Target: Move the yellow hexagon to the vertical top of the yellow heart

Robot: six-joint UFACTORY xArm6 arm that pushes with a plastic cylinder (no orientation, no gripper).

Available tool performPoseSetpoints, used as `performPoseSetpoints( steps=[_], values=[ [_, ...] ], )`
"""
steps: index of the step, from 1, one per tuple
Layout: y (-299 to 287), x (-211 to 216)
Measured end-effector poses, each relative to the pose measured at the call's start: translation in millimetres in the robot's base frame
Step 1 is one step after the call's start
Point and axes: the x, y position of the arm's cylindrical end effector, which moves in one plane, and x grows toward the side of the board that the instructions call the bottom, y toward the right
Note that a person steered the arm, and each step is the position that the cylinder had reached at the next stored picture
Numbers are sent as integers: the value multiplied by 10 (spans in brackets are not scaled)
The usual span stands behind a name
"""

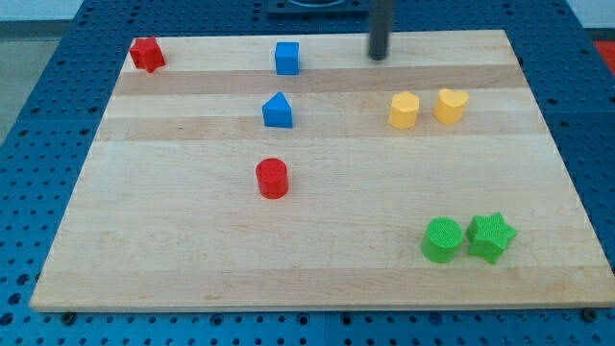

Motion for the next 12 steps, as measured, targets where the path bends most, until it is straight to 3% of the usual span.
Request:
performPoseSetpoints(
  steps=[1, 2, 3, 4, 5, 6, 7, 8, 9, 10, 11, 12],
  values=[
    [758, 240],
    [1004, 841],
    [670, 1552],
    [-234, 1957],
    [-940, 1705],
    [-965, 1324],
    [-913, 1551],
    [-428, 1644],
    [-4, 1560],
    [28, 1089],
    [-45, 909],
    [-41, 1318]
  ],
)
